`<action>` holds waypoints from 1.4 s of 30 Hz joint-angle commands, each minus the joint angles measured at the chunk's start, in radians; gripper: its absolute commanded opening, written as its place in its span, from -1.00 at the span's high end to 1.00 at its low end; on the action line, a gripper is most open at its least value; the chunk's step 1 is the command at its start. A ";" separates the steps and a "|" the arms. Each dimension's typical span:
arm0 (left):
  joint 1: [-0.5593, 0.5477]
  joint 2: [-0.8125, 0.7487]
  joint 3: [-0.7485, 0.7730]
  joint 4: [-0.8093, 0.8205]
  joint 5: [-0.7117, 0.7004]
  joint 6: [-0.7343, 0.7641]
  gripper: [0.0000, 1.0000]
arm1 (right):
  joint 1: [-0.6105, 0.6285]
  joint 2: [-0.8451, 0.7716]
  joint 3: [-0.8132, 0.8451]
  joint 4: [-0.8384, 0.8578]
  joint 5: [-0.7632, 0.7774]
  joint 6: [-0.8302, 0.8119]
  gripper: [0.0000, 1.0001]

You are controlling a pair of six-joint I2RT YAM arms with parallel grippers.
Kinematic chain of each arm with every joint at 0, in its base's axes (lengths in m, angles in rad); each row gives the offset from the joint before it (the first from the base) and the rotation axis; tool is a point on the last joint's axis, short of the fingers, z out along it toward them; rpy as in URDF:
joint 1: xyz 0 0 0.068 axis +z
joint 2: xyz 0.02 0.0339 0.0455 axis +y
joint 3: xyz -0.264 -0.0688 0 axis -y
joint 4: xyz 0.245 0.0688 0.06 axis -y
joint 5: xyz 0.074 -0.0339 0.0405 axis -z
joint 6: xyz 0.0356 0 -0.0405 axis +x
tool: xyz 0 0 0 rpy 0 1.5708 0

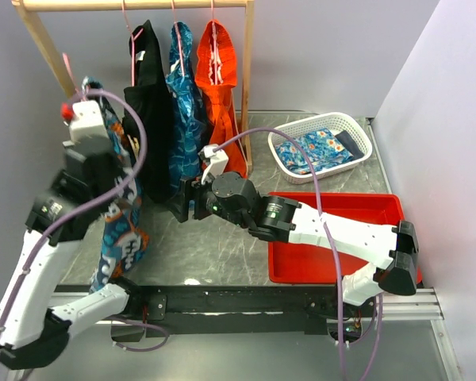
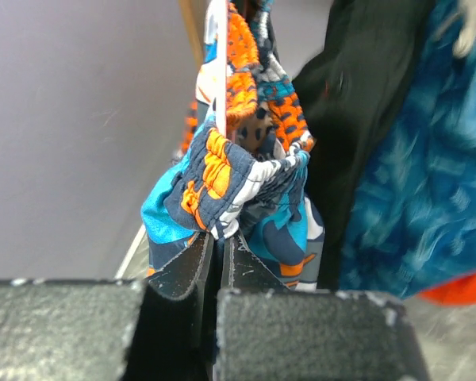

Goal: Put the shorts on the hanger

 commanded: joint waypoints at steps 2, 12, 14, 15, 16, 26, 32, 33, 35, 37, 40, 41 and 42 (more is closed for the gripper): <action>0.209 0.047 0.142 0.203 0.426 0.063 0.98 | 0.007 -0.066 0.033 -0.028 0.009 -0.030 -0.58; 0.420 0.149 0.288 0.197 0.844 0.057 0.98 | 0.007 -0.116 0.002 -0.042 0.009 -0.044 -0.58; 0.421 0.159 0.308 0.189 0.899 0.058 0.98 | 0.008 -0.130 -0.005 -0.043 0.014 -0.044 -0.58; 0.423 0.159 0.309 0.191 0.914 0.054 0.98 | 0.007 -0.136 -0.018 -0.036 0.017 -0.042 -0.58; 0.423 0.155 0.303 0.195 0.923 0.052 0.98 | 0.007 -0.142 -0.027 -0.029 0.016 -0.041 -0.58; 0.432 0.162 0.314 0.192 0.899 0.075 0.98 | 0.008 -0.142 -0.030 -0.032 0.013 -0.044 -0.58; 0.525 0.176 0.282 0.214 0.874 0.069 0.98 | 0.007 -0.124 -0.009 -0.062 0.002 -0.056 -0.58; 0.562 0.181 0.277 0.217 0.893 0.068 0.98 | 0.005 -0.121 -0.001 -0.075 0.003 -0.059 -0.58; 0.620 0.187 0.260 0.241 0.948 0.066 0.98 | 0.007 -0.115 0.010 -0.091 0.005 -0.074 -0.58; 0.668 0.184 0.245 0.261 0.976 0.062 0.98 | 0.007 -0.109 0.025 -0.108 0.009 -0.082 -0.59; 0.726 0.208 0.255 0.280 1.042 0.051 0.98 | 0.007 -0.090 0.045 -0.120 0.009 -0.095 -0.59; 0.737 0.216 0.259 0.286 1.072 0.049 0.98 | 0.005 -0.077 0.051 -0.124 0.009 -0.096 -0.59; 0.751 0.227 0.263 0.302 1.085 0.049 0.98 | 0.007 -0.072 0.066 -0.135 0.011 -0.099 -0.59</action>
